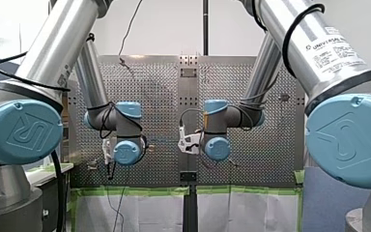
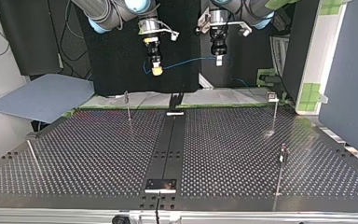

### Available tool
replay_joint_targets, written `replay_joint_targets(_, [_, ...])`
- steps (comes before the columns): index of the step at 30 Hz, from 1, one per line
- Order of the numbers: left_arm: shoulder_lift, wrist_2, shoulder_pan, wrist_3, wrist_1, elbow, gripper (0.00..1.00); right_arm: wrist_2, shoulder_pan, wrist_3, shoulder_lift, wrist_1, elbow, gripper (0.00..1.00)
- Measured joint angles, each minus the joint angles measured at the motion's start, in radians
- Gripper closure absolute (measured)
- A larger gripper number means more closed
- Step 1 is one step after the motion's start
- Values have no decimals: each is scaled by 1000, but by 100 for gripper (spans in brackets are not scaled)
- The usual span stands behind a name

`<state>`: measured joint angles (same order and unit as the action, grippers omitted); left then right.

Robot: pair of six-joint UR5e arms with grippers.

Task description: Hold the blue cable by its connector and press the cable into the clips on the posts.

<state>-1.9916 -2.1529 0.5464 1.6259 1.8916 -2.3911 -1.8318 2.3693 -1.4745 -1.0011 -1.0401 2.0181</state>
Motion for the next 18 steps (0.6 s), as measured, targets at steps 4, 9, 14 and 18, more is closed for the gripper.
replay_joint_targets(4, [0, 0, 0, 0, 0, 0, 97, 0, 0, 0, 0, 0, 0, 100])
replay_joint_targets(9, [0, 0, 0, 0, 0, 0, 97, 0, 0, 0, 0, 0, 0, 100])
replay_joint_targets(14, [0, 0, 0, 0, 0, 0, 100, 0, 0, 0, 0, 0, 0, 100])
replay_joint_targets(18, [0, 0, 0, 0, 0, 0, 100, 0, 0, 0, 0, 0, 0, 100])
